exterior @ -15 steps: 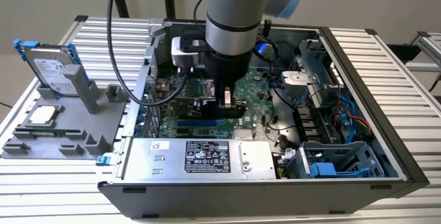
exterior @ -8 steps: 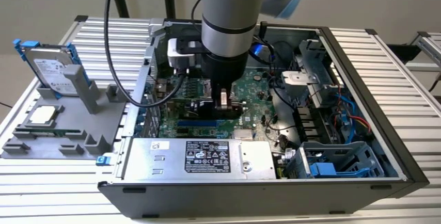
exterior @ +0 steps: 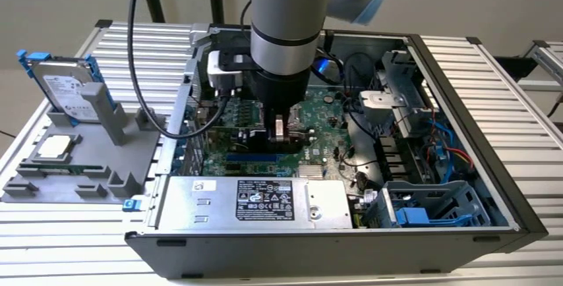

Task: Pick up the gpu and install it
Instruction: 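Insert the gpu into the slot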

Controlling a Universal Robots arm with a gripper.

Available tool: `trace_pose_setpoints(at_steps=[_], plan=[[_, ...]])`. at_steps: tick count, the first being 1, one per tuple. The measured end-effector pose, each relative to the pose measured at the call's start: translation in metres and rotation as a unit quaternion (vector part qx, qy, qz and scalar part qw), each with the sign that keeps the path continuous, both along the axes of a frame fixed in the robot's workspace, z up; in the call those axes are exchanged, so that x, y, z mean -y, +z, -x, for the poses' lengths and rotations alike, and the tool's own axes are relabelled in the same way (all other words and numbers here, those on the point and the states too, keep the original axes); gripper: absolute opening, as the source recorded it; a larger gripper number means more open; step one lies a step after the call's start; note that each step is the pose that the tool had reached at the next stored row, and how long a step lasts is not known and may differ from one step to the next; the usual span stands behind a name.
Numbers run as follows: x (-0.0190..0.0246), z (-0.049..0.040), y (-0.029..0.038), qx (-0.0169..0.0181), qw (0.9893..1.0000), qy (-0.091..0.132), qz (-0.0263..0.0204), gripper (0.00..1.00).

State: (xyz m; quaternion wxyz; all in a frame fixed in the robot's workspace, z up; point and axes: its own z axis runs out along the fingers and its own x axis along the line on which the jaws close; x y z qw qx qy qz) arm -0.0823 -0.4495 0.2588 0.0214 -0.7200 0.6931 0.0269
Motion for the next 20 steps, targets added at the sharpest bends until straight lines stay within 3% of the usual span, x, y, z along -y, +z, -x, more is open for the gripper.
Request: trace_pose_setpoints(at_steps=[11, 20], plan=[[0.0000, 0.0108, -0.0042, -0.0028, 1.0000, -0.001, 0.0001, 0.00], [0.0000, 0.0119, -0.0049, -0.0031, 1.0000, -0.001, 0.0001, 0.00]])
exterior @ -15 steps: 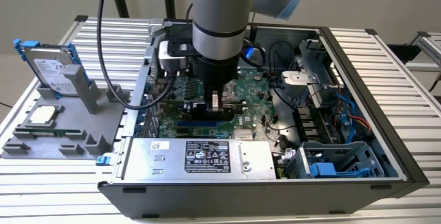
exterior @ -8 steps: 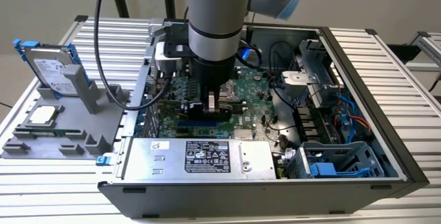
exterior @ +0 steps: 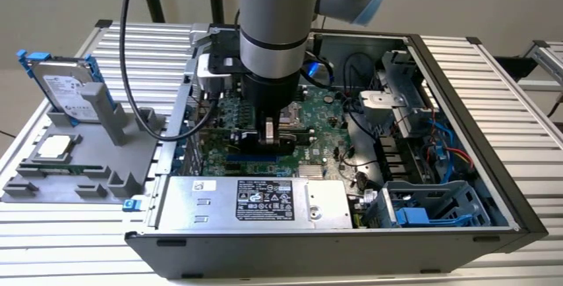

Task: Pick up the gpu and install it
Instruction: 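Insert the gpu into the slot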

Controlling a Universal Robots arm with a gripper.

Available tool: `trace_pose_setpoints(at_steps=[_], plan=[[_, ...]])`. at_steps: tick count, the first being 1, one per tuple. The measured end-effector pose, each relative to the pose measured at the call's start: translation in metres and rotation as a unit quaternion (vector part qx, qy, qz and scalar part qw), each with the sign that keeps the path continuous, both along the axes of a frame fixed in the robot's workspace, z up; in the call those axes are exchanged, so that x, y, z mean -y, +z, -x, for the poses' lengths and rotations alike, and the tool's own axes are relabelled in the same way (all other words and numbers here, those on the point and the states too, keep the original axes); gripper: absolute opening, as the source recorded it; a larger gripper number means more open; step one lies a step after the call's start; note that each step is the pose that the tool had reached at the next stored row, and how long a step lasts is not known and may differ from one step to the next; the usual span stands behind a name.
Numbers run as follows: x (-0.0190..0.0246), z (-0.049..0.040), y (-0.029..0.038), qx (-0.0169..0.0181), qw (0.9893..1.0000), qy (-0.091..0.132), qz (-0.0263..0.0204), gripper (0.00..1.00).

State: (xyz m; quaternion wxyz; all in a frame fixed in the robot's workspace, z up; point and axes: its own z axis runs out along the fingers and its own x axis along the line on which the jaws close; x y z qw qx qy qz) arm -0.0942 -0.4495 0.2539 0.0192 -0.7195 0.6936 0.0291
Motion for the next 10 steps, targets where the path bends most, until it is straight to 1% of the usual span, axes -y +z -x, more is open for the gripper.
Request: trace_pose_setpoints(at_steps=[10], plan=[[0.0000, 0.0001, -0.0033, -0.0001, 1.0000, 0.000, 0.0001, 0.00]])
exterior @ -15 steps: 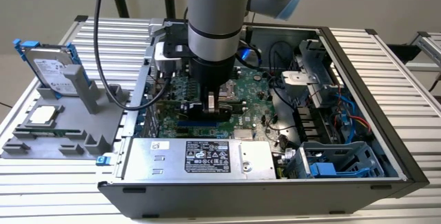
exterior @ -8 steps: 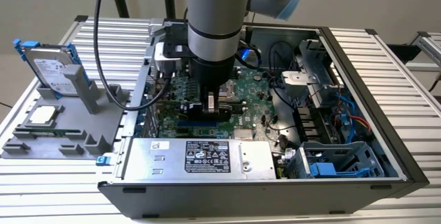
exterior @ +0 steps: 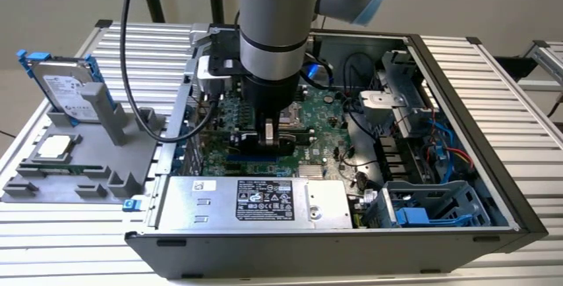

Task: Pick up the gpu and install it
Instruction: 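Insert the gpu into the slot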

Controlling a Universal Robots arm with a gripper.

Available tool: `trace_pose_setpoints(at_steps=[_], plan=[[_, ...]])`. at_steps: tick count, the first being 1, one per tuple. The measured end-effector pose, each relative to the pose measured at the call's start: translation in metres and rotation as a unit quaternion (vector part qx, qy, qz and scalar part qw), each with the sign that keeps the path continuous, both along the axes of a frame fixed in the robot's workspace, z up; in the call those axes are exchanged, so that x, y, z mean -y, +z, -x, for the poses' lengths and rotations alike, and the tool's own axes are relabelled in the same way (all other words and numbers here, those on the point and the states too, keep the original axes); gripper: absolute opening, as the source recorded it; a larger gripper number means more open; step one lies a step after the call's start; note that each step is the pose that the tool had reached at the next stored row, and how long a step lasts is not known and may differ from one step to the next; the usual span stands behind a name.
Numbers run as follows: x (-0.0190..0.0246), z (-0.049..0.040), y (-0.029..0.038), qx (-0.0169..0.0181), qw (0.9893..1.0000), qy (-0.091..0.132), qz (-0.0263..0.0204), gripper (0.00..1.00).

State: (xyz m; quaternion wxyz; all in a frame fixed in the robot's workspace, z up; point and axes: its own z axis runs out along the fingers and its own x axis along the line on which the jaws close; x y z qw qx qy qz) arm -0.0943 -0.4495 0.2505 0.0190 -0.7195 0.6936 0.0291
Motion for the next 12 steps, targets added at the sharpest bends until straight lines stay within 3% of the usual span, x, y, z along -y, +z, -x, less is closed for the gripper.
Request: trace_pose_setpoints(at_steps=[12], plan=[[0.0000, 0.0010, -0.0007, 0.0000, 1.0000, 0.000, -0.0002, 0.00]])
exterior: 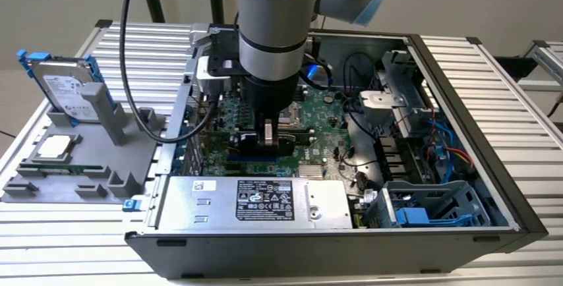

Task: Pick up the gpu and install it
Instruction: 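Insert the gpu into the slot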

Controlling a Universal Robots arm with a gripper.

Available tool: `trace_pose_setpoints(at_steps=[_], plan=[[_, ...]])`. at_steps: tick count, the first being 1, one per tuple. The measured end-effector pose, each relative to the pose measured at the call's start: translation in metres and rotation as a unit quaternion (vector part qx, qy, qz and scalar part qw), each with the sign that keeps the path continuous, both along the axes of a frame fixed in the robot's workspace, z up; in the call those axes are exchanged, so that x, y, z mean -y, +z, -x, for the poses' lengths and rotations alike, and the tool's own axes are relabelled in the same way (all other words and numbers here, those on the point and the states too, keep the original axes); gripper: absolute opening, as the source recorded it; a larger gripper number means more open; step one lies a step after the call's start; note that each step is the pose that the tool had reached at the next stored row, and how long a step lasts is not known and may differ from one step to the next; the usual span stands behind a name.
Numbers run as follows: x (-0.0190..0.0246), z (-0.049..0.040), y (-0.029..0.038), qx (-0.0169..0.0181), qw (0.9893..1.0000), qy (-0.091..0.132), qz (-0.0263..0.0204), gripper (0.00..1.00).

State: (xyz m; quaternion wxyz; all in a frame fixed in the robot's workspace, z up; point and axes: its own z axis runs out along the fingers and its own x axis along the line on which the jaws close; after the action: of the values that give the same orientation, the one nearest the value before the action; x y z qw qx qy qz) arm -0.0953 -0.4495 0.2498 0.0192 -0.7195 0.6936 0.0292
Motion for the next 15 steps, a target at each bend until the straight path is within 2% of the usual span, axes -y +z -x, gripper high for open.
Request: trace_pose_setpoints(at_steps=[10, 15], plan=[[0.0000, 0.0000, 0.0033, 0.0001, 1.0000, 0.000, -0.0002, 0.00], [0.0024, 0.0001, 0.0035, 0.0000, 1.0000, -0.001, 0.0000, 0.00]])
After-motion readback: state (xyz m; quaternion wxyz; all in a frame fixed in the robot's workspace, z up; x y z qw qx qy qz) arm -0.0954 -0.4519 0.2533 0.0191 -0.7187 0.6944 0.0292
